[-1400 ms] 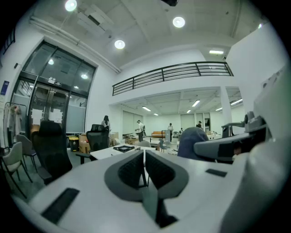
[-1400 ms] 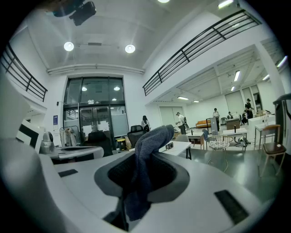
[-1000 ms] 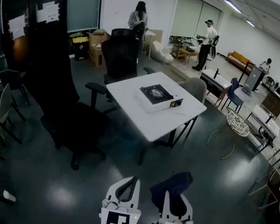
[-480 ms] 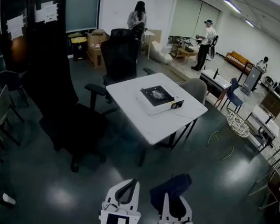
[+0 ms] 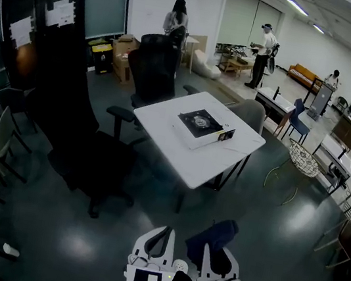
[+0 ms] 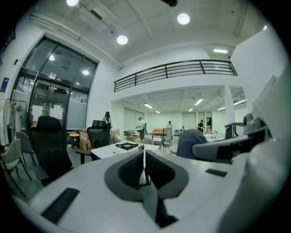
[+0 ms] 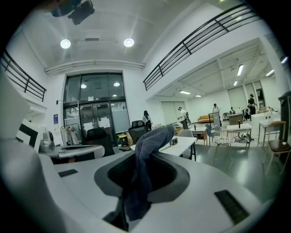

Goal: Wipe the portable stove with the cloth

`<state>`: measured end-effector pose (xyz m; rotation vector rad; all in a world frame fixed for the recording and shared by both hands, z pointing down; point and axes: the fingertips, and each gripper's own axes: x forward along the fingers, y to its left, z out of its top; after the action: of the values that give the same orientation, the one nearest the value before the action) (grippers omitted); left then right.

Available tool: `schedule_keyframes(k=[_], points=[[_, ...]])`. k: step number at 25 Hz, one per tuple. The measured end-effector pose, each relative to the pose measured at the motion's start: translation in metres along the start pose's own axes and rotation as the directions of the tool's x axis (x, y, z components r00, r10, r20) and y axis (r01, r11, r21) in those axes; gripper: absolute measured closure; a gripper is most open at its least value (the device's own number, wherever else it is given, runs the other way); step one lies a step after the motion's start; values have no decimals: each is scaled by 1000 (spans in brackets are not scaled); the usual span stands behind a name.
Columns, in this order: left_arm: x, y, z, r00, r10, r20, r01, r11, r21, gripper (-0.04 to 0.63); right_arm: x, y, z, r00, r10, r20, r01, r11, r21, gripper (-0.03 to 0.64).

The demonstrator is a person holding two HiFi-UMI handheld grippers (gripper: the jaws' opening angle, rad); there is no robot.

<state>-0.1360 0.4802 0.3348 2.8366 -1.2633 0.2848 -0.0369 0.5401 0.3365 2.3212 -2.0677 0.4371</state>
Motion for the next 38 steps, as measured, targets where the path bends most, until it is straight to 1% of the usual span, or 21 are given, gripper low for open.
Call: schedule_keyframes(k=[3, 11, 15, 22, 29, 38], points=[[24, 9, 2, 1000, 19, -12, -20, 1000, -11, 574, 27, -8, 5, 1000, 18, -5, -18, 1000, 3, 520], [102, 35, 19, 996, 89, -8, -89, 996, 5, 574, 111, -35, 32, 996, 88, -10, -88, 996, 0, 520], [142, 42, 31, 993, 121, -8, -121, 993, 4, 574, 150, -51, 48, 991, 130, -16, -130, 991, -17, 520], [207, 52, 43, 985, 172, -6, -172, 985, 3, 574, 214, -81, 65, 983, 179, -27, -180, 984, -12, 520], [240, 60, 43, 979, 204, -29, -204, 979, -9, 574, 252, -95, 68, 977, 207, -56, -208, 978, -6, 520], [272, 84, 36, 970, 234, -66, -236, 972, -16, 574, 296, -92, 67, 964, 249, -93, -250, 968, 6, 520]])
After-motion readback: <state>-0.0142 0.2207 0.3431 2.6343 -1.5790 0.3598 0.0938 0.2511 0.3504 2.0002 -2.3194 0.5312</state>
